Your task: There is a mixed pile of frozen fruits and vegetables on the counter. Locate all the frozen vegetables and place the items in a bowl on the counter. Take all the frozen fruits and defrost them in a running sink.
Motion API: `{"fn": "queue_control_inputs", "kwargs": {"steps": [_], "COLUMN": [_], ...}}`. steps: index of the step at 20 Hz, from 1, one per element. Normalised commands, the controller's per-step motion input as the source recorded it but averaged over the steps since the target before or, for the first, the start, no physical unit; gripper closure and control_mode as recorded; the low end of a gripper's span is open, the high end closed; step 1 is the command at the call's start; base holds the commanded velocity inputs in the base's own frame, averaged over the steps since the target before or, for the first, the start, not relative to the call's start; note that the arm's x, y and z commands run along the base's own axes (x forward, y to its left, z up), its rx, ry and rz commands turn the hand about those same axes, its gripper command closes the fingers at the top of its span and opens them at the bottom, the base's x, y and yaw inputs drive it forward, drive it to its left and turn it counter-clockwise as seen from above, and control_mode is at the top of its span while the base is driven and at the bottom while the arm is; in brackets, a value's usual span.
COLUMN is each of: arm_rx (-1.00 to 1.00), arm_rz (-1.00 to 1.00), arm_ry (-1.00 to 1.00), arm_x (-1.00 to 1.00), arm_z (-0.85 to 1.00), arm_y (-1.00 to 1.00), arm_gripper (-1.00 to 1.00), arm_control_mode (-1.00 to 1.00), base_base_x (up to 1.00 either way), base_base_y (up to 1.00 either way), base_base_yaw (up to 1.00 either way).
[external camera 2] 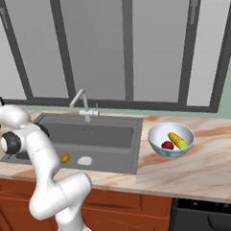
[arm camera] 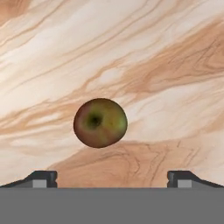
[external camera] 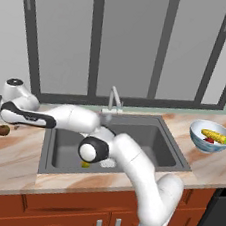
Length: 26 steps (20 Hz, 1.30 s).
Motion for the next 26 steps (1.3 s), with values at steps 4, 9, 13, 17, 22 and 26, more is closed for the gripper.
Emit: {"fn": "queue_control_inputs", "kwargs": {"steps": [4,9,13,17,22,26], "arm_rx": [-0.04,-0.05,-0.1,-0.13,-0.37,-0.36], "arm_rz": [-0.08,-0.03,-0.03,-0.12,-0.18,-0.16], "arm_ry": [-0.03,0.06,0.51,0.12,0.12,0.41], "arm_x": [0.63,0.2,0.06,0.04,0.03,-0.12], "arm_z": [-0.02,-0.14,-0.11,0.02,0.69,0.88], "arm_y": [0.22,0.58,0.73,0.01,-0.32,-0.83], "arm_gripper": [-1.0,-1.0,1.0,1.0,1.0,1.0], "arm_control_mode": [-1.0,-1.0,-1.0,-1.0,-1.0,-1.0], "base_base_x": [0.0,0.0,0.0,0.0,0.0,0.0], "base_base_y": [0.0,0.0,0.0,0.0,0.0,0.0], "base_base_yaw": [0.0,0.0,0.0,0.0,0.0,0.0]}}
